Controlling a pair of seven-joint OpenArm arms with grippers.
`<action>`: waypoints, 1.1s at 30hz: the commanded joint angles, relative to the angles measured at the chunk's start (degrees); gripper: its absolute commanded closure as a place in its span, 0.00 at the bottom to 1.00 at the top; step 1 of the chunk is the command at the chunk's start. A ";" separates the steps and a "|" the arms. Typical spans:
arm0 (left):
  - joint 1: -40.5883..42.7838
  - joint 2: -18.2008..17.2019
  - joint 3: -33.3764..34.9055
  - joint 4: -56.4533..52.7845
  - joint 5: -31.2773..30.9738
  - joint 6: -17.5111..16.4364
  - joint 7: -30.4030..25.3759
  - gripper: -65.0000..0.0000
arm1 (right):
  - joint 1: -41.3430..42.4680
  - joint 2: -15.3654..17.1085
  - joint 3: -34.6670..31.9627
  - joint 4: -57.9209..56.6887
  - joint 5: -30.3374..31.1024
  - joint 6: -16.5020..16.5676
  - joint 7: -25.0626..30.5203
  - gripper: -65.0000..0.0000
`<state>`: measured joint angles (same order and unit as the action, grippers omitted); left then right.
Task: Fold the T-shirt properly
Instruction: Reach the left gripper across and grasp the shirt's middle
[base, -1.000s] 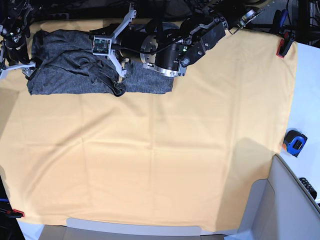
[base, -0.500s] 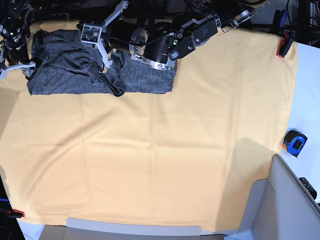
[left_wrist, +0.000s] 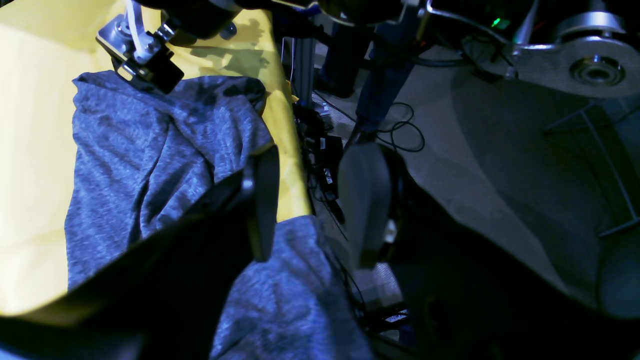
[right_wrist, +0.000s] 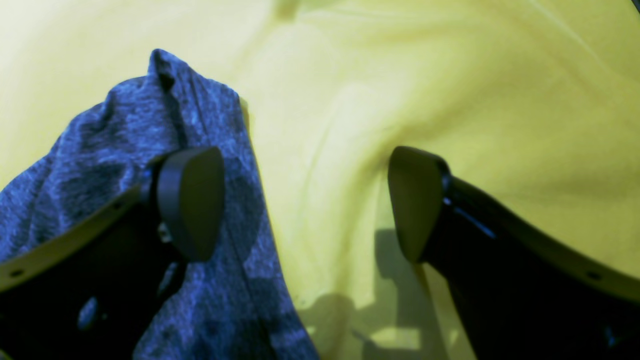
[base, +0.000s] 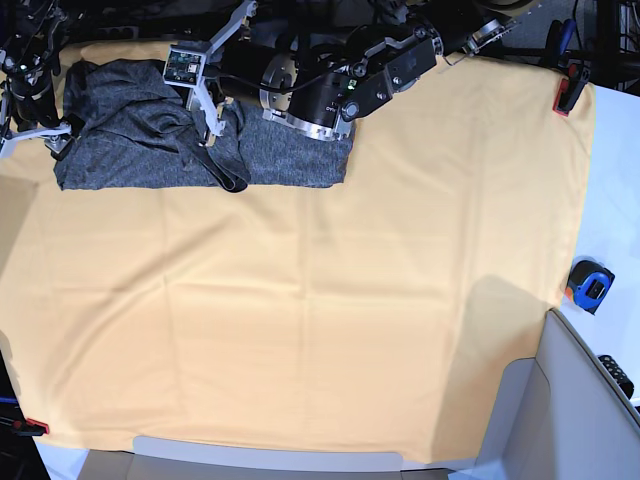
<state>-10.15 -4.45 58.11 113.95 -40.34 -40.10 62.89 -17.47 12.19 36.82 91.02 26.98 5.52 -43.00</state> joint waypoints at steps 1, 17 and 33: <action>-0.62 0.18 -1.89 1.08 -0.94 0.10 -1.31 0.65 | -1.03 -0.36 -0.38 -1.22 1.28 -0.11 -5.92 0.22; 2.46 -7.11 -17.45 1.17 -0.94 0.10 -1.40 0.65 | -0.42 2.19 0.06 -1.22 2.16 30.48 -12.69 0.22; 2.64 -6.85 -17.62 1.17 -0.94 0.10 -1.40 0.65 | -1.38 2.19 -0.29 -0.69 17.19 31.10 -18.58 0.22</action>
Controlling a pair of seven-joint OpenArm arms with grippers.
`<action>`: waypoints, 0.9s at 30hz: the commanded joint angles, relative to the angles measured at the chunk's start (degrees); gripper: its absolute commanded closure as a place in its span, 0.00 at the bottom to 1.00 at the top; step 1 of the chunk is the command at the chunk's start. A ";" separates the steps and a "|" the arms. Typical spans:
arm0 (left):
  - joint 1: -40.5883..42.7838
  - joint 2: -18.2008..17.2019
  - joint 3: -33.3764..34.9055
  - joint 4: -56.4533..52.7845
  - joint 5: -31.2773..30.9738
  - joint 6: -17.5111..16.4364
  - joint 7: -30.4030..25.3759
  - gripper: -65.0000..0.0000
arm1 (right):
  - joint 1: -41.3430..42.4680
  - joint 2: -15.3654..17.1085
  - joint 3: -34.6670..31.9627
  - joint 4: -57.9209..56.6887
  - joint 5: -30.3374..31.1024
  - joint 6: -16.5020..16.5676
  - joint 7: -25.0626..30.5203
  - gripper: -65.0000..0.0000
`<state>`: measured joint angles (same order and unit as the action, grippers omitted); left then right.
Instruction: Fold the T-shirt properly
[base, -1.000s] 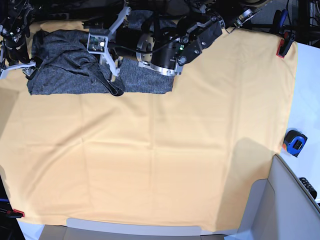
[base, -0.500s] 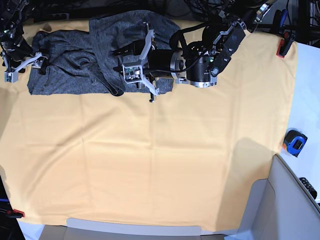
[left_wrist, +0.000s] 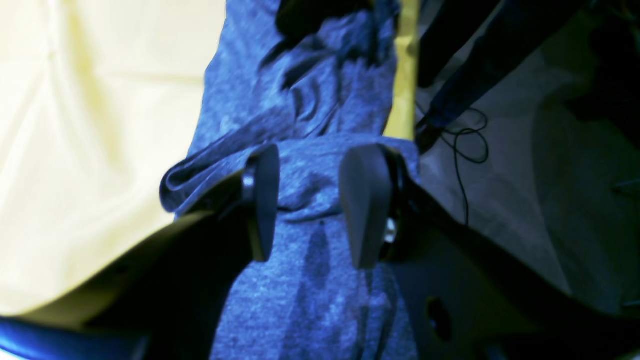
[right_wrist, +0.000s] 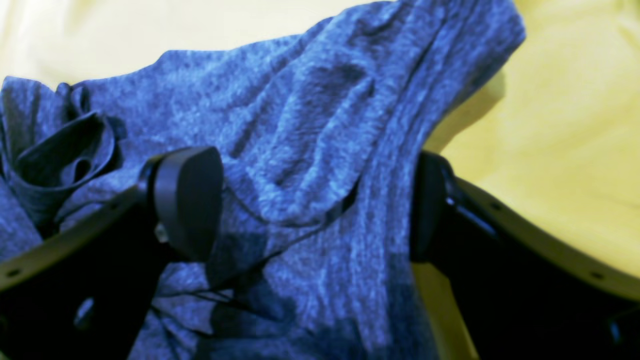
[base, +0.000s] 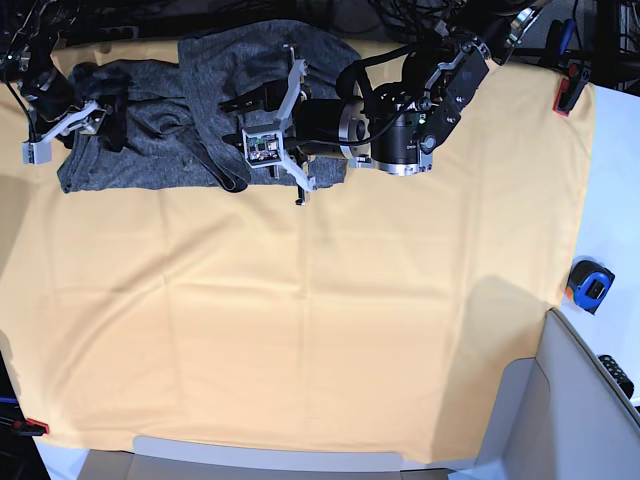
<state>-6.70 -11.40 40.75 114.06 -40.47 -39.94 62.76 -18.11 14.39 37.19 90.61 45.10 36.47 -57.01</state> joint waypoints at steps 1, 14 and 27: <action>-0.82 0.10 -0.27 1.06 -0.81 -0.06 -1.27 0.65 | -1.19 -0.02 -0.66 -0.28 -0.40 0.15 -5.01 0.22; -0.82 -0.16 -2.73 1.06 -0.81 -0.06 -1.27 0.67 | -0.84 -1.43 -3.30 -0.28 0.92 0.15 -7.03 0.71; 11.23 -6.32 -27.79 1.06 -0.81 -0.06 -1.71 0.77 | 1.01 -1.51 -18.95 20.38 0.57 -0.20 -7.29 1.00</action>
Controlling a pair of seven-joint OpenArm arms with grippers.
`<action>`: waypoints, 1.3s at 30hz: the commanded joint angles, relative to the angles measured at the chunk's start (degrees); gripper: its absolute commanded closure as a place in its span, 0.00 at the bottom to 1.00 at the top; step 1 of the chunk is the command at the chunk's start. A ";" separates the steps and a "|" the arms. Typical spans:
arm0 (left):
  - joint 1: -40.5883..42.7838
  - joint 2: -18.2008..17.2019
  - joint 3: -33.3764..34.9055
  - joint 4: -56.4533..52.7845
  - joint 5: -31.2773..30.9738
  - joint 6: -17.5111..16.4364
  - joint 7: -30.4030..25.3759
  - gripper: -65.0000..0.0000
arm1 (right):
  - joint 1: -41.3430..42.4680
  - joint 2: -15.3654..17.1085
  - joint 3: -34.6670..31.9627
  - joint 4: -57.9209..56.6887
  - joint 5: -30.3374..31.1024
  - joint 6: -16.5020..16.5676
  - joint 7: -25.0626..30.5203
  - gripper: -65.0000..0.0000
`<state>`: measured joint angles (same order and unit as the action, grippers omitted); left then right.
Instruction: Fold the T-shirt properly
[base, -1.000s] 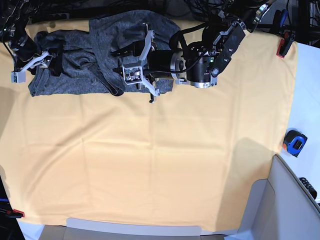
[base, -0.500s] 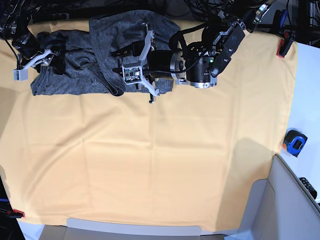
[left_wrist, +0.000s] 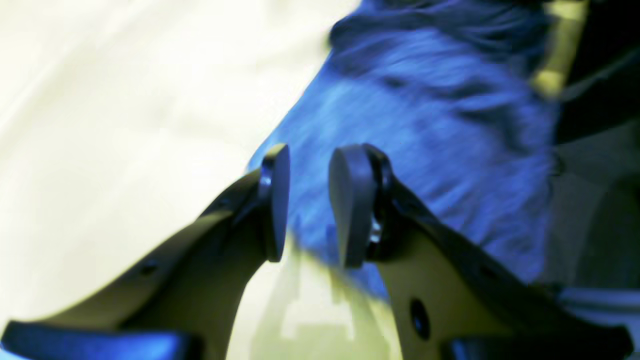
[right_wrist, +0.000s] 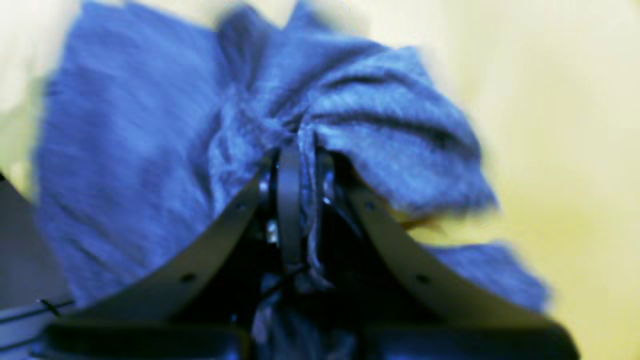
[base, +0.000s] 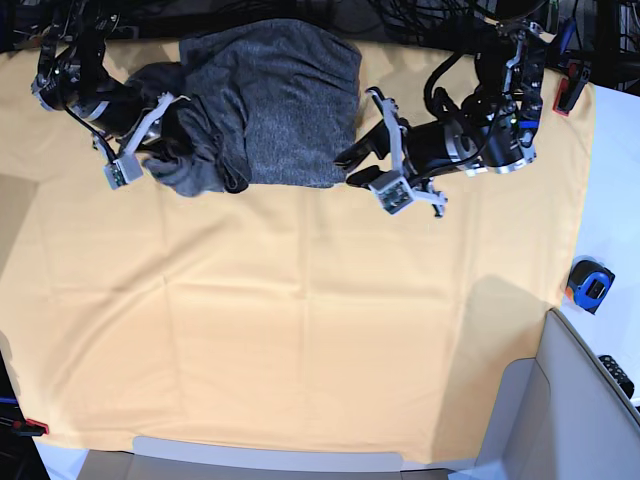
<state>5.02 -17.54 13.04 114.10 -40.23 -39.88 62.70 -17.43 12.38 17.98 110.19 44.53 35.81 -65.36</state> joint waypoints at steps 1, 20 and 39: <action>0.30 -0.88 -1.92 1.02 -1.05 -0.12 -2.70 0.77 | 1.21 0.50 -2.64 2.38 1.14 0.36 0.97 1.00; 8.65 -4.75 -8.77 0.75 -1.05 -0.12 -9.64 0.76 | 11.32 -5.66 -44.92 3.35 -28.93 -10.01 0.97 1.00; 8.65 -4.66 -8.77 0.67 -1.05 -0.12 -9.64 0.76 | 12.20 -6.27 -43.87 5.81 -34.20 -9.92 1.41 0.35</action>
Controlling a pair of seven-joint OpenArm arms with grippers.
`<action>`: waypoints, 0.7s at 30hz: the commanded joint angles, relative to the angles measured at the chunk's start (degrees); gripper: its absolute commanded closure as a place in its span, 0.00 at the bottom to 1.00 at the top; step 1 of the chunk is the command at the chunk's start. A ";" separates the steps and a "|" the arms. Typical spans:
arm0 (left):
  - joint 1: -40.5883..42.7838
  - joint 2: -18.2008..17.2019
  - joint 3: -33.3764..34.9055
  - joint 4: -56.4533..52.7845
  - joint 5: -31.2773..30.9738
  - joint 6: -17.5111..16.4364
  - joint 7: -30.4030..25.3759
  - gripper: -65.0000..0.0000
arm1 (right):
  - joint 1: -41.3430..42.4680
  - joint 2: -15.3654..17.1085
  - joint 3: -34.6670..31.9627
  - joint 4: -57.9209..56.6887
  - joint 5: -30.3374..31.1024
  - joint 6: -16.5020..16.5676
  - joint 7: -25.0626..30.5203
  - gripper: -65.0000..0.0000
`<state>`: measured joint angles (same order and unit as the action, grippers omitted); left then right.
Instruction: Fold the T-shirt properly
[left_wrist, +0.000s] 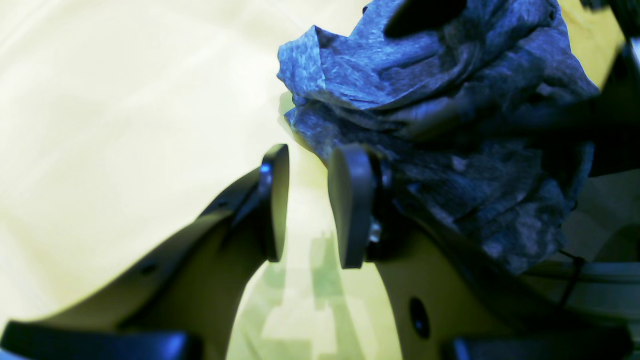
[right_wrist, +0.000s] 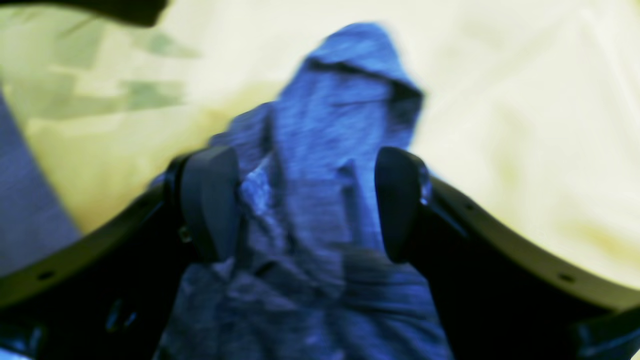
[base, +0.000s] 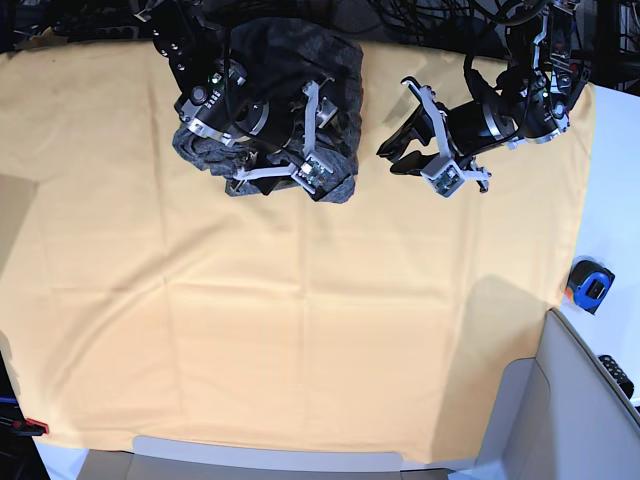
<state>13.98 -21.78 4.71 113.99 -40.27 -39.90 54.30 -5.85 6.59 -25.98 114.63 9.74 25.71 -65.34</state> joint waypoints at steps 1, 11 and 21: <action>-0.31 -0.42 -0.45 0.69 -1.00 -0.10 -1.25 0.76 | 0.62 -1.01 1.14 1.46 0.59 0.35 1.39 0.35; -0.31 -0.42 -0.45 0.51 -0.92 -0.10 -1.25 0.76 | -2.46 -8.39 28.13 1.20 6.66 0.53 1.47 0.35; -0.83 -0.42 -0.01 -1.34 -0.92 -0.10 -1.34 0.76 | -5.63 -8.92 55.47 -4.52 25.30 0.09 -0.37 0.39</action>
<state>13.76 -21.76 4.80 111.83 -40.25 -39.90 54.26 -11.99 -2.52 29.78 109.06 33.74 25.34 -66.54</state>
